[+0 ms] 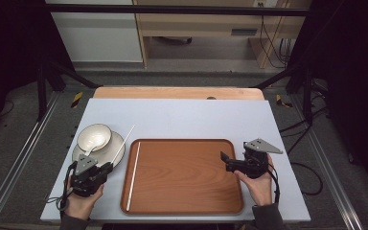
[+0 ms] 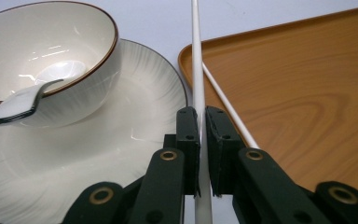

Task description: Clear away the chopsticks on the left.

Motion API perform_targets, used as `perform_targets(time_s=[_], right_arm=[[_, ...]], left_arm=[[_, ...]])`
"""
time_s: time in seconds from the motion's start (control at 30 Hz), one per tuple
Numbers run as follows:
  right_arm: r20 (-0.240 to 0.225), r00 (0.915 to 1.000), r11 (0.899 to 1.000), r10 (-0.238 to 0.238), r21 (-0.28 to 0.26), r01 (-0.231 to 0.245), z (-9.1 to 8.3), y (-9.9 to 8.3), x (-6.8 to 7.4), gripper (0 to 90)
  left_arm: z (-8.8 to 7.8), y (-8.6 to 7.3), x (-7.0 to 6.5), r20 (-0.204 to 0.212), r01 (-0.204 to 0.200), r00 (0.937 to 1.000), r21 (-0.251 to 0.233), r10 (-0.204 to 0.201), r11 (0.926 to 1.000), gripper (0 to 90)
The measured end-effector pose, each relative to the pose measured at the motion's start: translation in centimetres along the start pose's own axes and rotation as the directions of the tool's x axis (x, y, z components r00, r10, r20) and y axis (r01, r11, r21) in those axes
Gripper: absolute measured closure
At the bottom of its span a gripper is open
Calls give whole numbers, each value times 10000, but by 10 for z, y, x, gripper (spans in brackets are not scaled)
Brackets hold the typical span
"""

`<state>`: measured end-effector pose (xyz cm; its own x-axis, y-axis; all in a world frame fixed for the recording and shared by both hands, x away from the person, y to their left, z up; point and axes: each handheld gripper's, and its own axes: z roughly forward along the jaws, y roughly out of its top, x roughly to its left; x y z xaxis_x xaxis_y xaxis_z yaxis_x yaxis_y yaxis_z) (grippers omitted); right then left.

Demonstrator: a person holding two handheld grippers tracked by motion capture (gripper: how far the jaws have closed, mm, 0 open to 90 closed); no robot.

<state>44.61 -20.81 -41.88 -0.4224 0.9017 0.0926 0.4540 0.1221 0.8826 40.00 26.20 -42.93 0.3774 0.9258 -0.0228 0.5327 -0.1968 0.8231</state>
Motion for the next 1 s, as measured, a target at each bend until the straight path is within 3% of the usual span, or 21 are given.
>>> perform_targets(time_s=[0.6,0.87,1.0], right_arm=[[68,10000,10000,-53,-67,54,-1,1,1,57],[-41,10000,9997,-37,-222,37,-4,4,3,57],[-47,10000,9997,-16,-233,15,-4,4,3,56]], left_arm=[[0,-3,-41,-398,712,9965,-416,-729,9966,839],[2,2,-52,-399,722,9964,-578,-745,9957,839],[2,2,-55,-435,1138,9921,-763,-1174,9906,838]])
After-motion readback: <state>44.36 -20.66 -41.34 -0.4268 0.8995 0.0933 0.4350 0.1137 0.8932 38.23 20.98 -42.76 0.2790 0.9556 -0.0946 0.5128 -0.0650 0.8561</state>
